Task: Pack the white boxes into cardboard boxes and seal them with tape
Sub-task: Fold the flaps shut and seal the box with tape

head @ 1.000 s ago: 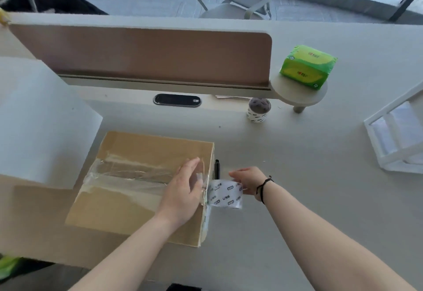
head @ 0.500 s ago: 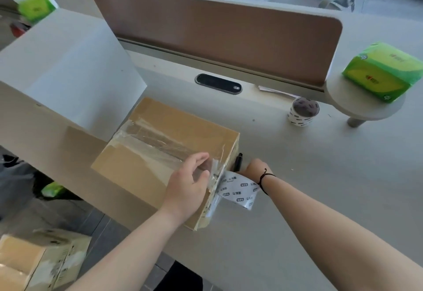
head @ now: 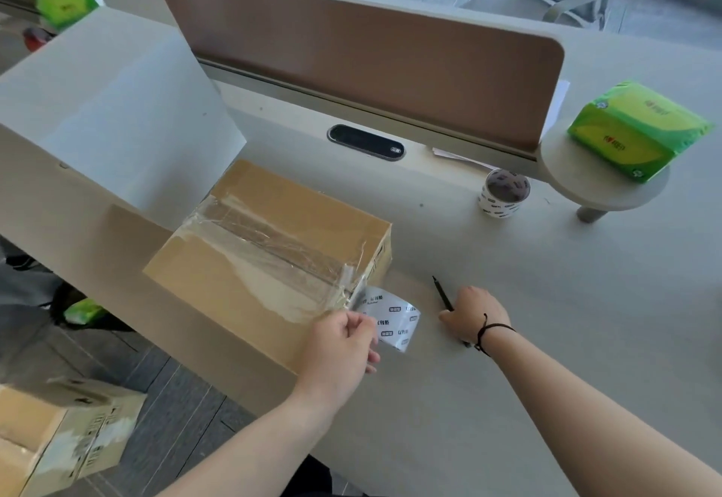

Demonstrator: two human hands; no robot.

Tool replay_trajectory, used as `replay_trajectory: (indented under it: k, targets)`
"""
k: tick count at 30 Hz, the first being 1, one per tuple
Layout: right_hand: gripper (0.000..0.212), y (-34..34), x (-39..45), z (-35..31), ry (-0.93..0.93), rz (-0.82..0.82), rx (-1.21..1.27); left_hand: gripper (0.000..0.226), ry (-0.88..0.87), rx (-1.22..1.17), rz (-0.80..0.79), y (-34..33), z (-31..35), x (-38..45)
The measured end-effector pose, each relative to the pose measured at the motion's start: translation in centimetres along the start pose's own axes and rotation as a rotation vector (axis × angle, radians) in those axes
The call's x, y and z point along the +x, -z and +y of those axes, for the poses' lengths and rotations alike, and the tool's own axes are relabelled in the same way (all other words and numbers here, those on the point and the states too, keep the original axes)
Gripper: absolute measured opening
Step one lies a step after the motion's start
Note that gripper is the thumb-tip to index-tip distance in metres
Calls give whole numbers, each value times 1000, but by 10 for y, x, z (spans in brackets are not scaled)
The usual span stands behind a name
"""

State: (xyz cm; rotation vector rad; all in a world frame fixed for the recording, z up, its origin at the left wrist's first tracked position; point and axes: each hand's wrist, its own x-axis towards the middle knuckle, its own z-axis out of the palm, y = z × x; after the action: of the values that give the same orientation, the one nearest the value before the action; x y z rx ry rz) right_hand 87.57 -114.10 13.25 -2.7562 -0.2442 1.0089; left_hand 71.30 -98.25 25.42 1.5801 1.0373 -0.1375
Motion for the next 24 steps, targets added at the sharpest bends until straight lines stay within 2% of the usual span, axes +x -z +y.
replay_trajectory:
  k: [2,4,7,9,12,16,24]
  targets:
    - [12,1,-2,5,30,11,94,21,199,-111,-65,-6,-6,0]
    - [12,2,-4,5,29,-37,401,24,359,-218,-104,-9,-10,1]
    - [8,10,-18,-1,-27,-153,993,24,474,-437,-151,-10,-14,6]
    - [10,18,-27,-5,-12,-150,1143,22,485,-591,-195,-12,-13,9]
    - [19,27,-38,-9,30,-186,1279,21,475,-683,-212,-18,-10,13]
    - [29,37,-50,-15,143,-239,1314,21,460,-646,-200,-23,-11,17]
    - [19,48,-58,-13,266,-84,1218,19,422,-617,-252,-18,-8,15]
